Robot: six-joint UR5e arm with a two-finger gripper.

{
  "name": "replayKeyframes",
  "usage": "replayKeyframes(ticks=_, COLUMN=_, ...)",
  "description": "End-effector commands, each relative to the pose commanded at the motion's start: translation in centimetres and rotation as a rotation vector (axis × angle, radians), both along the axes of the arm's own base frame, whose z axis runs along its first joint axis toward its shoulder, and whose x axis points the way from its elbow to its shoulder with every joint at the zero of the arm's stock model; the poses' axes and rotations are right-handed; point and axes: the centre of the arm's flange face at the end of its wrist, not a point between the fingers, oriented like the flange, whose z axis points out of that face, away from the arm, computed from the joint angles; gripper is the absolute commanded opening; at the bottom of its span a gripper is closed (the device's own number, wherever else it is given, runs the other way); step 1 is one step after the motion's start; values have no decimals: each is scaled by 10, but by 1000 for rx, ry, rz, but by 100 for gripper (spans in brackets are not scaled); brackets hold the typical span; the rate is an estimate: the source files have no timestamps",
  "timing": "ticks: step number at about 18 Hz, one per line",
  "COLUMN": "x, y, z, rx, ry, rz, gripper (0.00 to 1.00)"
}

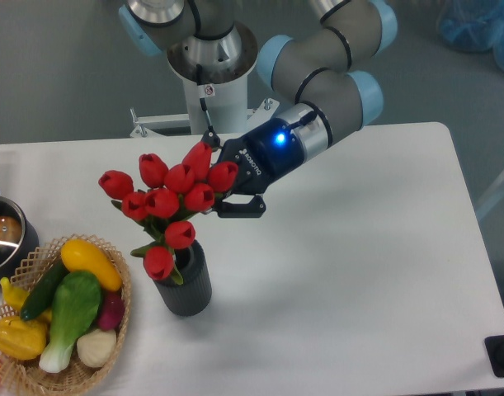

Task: Insert the flowers into the vase
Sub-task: 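Lower the tulip stems down into the grey vase opening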

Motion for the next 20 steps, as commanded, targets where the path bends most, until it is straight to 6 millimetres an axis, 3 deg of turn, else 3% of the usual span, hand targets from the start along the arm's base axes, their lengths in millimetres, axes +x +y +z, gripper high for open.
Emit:
replayKeyframes(ticks=5, x=-3, y=2, z=-23, rx=0, ry=9, rz=2, gripper=0)
replayKeyframes(ticks=12, x=6, y=-2, z=-86, rx=-33, ry=66, rz=-4, gripper=0)
replayKeyframes(ticks=17, x=16, y=-7, z=-101, rx=-19, ry=96, rz=-5, gripper=0)
replayKeyframes(ticks=20, x=15, y=-7, z=-106, rx=-31, ry=95, rz=-6, gripper=11)
